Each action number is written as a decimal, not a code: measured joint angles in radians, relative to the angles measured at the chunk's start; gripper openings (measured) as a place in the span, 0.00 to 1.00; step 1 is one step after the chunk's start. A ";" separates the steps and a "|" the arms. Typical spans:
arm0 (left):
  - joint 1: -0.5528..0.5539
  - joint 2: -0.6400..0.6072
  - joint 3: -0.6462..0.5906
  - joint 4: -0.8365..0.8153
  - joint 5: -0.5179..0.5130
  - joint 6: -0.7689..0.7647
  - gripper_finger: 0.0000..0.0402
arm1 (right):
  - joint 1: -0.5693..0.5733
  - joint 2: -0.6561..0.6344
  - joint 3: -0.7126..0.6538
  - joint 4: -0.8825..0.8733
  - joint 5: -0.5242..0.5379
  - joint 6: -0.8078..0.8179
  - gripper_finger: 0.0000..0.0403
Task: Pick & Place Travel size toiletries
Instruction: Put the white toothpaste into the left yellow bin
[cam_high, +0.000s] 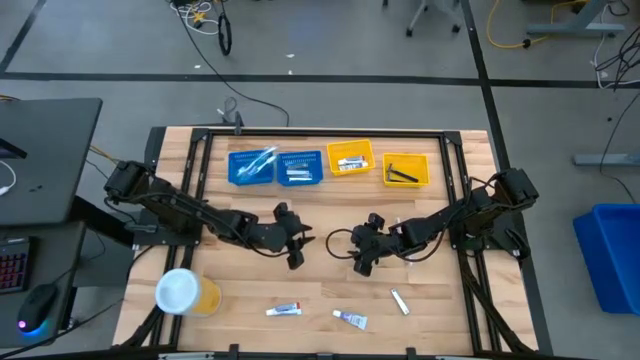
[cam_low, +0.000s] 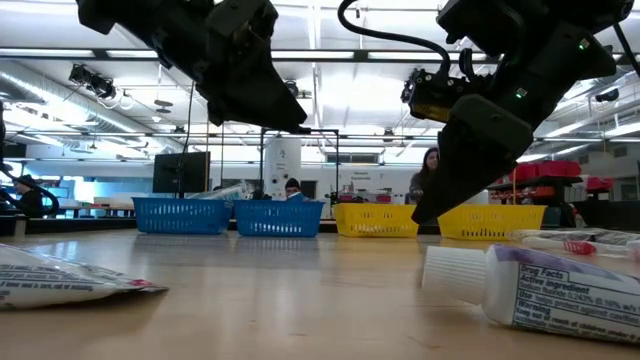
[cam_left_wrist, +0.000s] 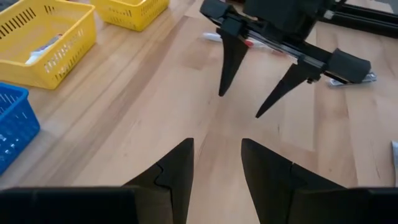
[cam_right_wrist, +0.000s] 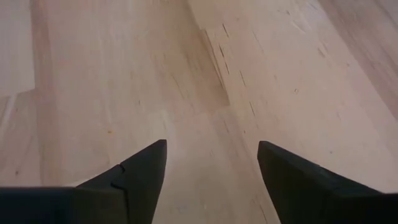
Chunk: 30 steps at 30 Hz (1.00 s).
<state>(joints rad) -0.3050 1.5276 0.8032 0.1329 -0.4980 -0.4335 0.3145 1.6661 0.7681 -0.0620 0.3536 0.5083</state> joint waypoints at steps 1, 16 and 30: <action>0.000 0.000 0.000 0.000 0.000 -0.001 0.36 | 0.000 0.000 0.000 0.000 0.000 0.000 0.66; -0.005 0.000 0.000 -0.001 -0.089 -0.059 0.36 | -0.006 0.000 0.000 0.126 -0.044 -0.035 0.61; -0.160 0.007 -0.001 -0.005 -0.088 -0.137 0.36 | -0.004 0.000 0.000 0.159 -0.103 -0.151 0.66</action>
<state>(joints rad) -0.4652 1.5345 0.8022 0.1284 -0.5858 -0.5706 0.3103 1.6661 0.7681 0.0969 0.2508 0.3576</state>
